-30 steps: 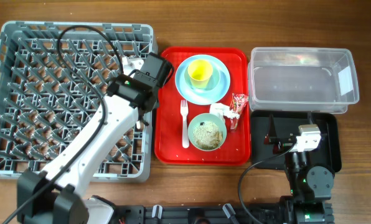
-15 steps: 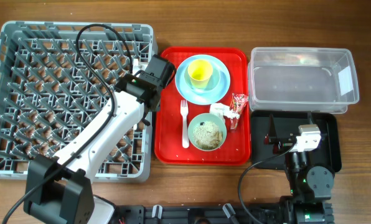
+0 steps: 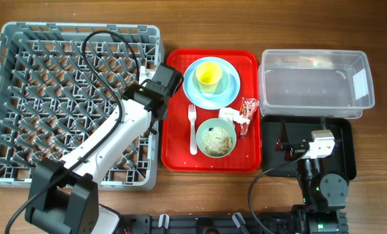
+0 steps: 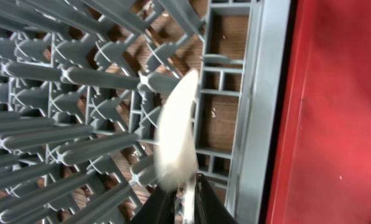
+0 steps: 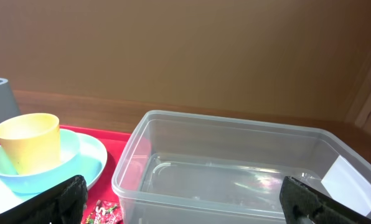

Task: Sort waste into correct bins and load items into the dishwasher rack
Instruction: 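Carry the spoon to the dish rack and release it, then grasp the white fork on the red tray with the left gripper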

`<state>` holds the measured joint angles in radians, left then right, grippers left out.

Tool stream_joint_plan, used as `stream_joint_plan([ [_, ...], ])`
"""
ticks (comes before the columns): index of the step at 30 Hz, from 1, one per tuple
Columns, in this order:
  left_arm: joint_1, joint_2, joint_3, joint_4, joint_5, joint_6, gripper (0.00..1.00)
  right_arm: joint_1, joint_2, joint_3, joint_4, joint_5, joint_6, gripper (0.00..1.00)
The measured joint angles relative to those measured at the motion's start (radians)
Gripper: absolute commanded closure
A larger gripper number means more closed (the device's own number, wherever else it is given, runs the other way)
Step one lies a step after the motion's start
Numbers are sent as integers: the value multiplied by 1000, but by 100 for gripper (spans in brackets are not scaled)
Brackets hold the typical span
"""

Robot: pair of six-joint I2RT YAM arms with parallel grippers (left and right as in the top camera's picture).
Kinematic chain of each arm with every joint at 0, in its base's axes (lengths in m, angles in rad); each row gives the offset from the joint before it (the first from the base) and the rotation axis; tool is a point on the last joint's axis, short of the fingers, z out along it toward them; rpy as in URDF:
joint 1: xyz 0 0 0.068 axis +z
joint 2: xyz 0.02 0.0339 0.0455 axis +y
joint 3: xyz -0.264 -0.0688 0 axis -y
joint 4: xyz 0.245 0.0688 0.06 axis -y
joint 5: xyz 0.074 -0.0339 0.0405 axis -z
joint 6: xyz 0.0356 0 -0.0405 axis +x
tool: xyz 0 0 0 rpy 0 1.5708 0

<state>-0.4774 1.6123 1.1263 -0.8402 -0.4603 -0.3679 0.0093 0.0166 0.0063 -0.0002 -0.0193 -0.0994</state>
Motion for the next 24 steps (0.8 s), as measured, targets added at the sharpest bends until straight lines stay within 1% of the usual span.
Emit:
stream_joint_plan([
  [3, 0, 0, 0, 8, -19, -3, 71, 0, 0, 0, 0, 0, 0, 0],
  [5, 0, 0, 0, 23, -34, -3, 57, 0, 0, 0, 0, 0, 0, 0],
  [7, 0, 0, 0, 35, -54, -1, 57, 0, 0, 0, 0, 0, 0, 0],
  [12, 0, -3, 11, 2, -76, -16, 63, 0, 0, 0, 0, 0, 0, 0],
  [14, 0, -18, 31, -42, -46, -29, 62, 0, 0, 0, 0, 0, 0, 0],
  [16, 0, -55, 50, -61, 23, -36, 60, 0, 0, 0, 0, 0, 0, 0],
  [18, 0, -105, 66, -64, 120, -41, 42, 0, 0, 0, 0, 0, 0, 0],
  [20, 0, -161, 77, -64, 239, -41, 21, 0, 0, 0, 0, 0, 0, 0],
  [21, 0, -188, 81, -60, 304, -49, 4, 0, 0, 0, 0, 0, 0, 0],
  [22, 0, -209, 84, -53, 362, -52, 0, 0, 0, 0, 0, 0, 0, 0],
  [24, 0, -228, 87, -39, 452, -58, 0, 0, 0, 0, 0, 0, 0, 0],
])
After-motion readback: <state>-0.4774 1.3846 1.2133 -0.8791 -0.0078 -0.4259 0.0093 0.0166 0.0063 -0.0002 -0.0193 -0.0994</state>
